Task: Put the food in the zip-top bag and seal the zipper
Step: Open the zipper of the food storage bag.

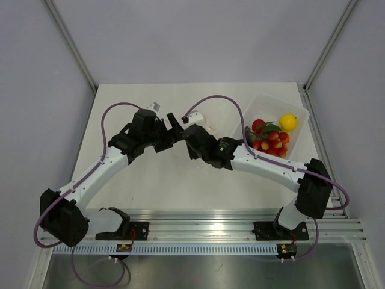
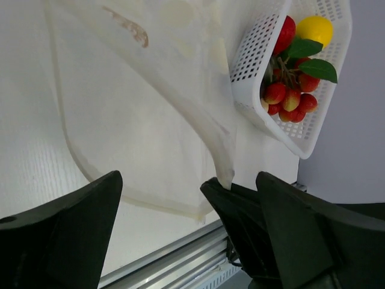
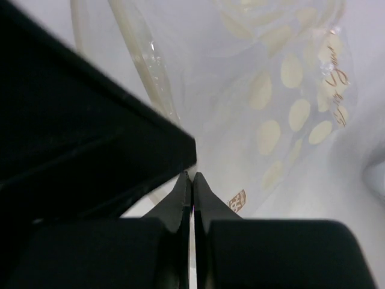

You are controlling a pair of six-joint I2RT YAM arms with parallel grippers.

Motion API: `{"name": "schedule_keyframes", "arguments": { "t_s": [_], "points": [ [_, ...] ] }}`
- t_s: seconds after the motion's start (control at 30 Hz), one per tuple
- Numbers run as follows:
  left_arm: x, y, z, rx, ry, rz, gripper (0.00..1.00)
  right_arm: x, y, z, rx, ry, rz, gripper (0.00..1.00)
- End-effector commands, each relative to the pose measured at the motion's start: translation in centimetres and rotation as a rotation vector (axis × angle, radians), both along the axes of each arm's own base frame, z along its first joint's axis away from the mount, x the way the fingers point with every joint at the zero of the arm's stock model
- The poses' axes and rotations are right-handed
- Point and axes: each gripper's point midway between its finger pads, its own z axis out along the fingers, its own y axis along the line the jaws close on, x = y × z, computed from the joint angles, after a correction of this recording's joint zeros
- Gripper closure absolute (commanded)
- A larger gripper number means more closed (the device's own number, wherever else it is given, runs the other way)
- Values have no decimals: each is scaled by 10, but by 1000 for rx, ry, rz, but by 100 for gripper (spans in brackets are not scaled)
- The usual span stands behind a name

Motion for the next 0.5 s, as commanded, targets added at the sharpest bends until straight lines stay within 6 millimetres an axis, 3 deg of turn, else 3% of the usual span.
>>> {"name": "schedule_keyframes", "arguments": {
  "t_s": [0.0,0.1,0.2,0.23,0.33,0.43,0.47],
  "points": [
    [-6,-9,65,-54,-174,-85,1,9,11,40,163,5,-2,100],
    [-15,-1,91,-57,-276,-105,9,10,9,47,231,51,1,100],
    [-24,13,106,-47,-354,-79,31,6,10,57,297,80,20,100],
    [-24,17,103,-38,-354,-64,42,7,10,60,321,86,16,100],
    [-25,26,97,-18,-349,-23,53,4,11,69,366,99,33,100],
    [-23,26,82,-15,-313,-10,52,0,12,78,392,96,46,100],
    [-22,26,75,-5,-298,-3,31,0,11,79,395,98,42,100]
  ]
}}
